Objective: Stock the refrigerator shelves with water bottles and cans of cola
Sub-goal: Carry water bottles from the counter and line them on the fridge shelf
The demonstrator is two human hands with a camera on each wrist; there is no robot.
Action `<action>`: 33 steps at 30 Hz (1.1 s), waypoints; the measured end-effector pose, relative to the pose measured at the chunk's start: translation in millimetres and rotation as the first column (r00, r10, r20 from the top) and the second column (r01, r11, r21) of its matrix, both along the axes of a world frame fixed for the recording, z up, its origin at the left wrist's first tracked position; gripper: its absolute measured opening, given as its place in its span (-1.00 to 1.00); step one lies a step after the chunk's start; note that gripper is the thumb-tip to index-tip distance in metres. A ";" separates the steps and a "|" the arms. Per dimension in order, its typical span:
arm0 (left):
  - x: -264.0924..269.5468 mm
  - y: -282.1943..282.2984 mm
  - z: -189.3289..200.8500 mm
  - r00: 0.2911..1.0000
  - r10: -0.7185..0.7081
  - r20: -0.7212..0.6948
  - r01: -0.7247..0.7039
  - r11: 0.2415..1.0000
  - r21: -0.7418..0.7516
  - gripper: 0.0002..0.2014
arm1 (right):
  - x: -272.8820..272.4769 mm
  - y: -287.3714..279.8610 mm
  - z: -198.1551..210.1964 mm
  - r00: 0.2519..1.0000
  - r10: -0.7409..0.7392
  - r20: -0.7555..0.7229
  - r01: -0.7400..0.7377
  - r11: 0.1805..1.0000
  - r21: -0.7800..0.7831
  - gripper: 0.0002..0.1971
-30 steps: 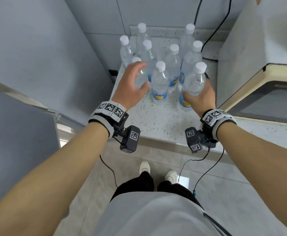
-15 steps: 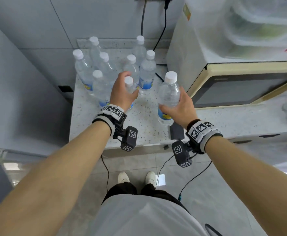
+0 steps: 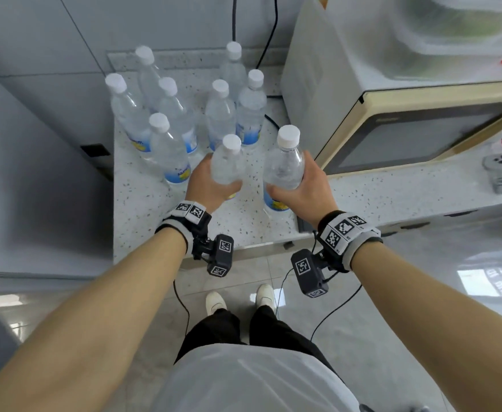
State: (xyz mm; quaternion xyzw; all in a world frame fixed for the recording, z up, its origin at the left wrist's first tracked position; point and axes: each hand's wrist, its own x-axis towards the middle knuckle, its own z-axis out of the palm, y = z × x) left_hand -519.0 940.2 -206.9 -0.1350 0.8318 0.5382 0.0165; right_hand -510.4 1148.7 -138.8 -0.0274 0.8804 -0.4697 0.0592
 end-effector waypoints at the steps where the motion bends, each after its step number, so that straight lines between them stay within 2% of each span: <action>1: 4.7 -2.1 5.1 0.999 0.044 -0.005 -0.044 0.997 0.061 -0.50 | -3.4 -3.4 1.8 1.000 0.003 0.000 -0.003 1.000 -0.012 -0.50; 5: 31.1 -17.6 28.3 0.991 0.129 -0.021 -0.122 0.974 0.191 -0.51 | -17.8 -28.3 9.5 0.996 0.087 -0.014 -0.088 0.995 -0.054 -0.46; 9: 62.7 -40.1 56.1 0.971 0.239 0.020 -0.239 0.957 0.163 -0.51 | -25.1 -59.5 12.4 0.965 0.262 -0.028 -0.263 0.962 -0.073 -0.49; 12: 95.4 -55.9 70.5 0.920 0.390 0.047 -0.392 0.908 0.145 -0.48 | -25.1 -86.3 12.0 0.912 0.409 -0.037 -0.411 0.907 -0.096 -0.52; 15: 136.4 -61.9 83.8 0.841 0.537 0.072 -0.541 0.837 0.085 -0.55 | -16.2 -110.0 12.8 0.827 0.559 -0.055 -0.562 0.819 -0.120 -0.51; 19: 197.3 -56.5 93.2 0.695 0.712 0.098 -0.716 0.698 0.010 -0.47 | 13.0 -139.7 8.7 0.677 0.733 -0.062 -0.733 0.665 -0.144 -0.43; 22: 245.7 -45.0 95.3 0.585 0.808 0.067 -0.810 0.587 -0.007 -0.61 | 46.4 -160.4 6.7 0.554 0.830 -0.057 -0.826 0.540 -0.165 -0.41; 27: 322.6 -8.1 106.3 0.433 0.900 0.055 -0.900 0.435 -0.018 -0.66 | 114.2 -184.9 10.0 0.324 0.945 -0.038 -0.934 0.313 -0.172 -0.36; 30: 375.8 8.1 100.6 0.335 0.939 0.074 -0.941 0.338 -0.029 -0.47 | 157.0 -194.7 13.9 0.163 0.986 -0.044 -0.977 0.155 -0.149 -0.42; 33: 428.3 20.6 98.2 0.268 0.959 0.093 -0.961 0.273 -0.053 -0.45 | 199.7 -201.1 19.7 0.008 0.998 -0.057 -0.989 -0.001 -0.145 -0.39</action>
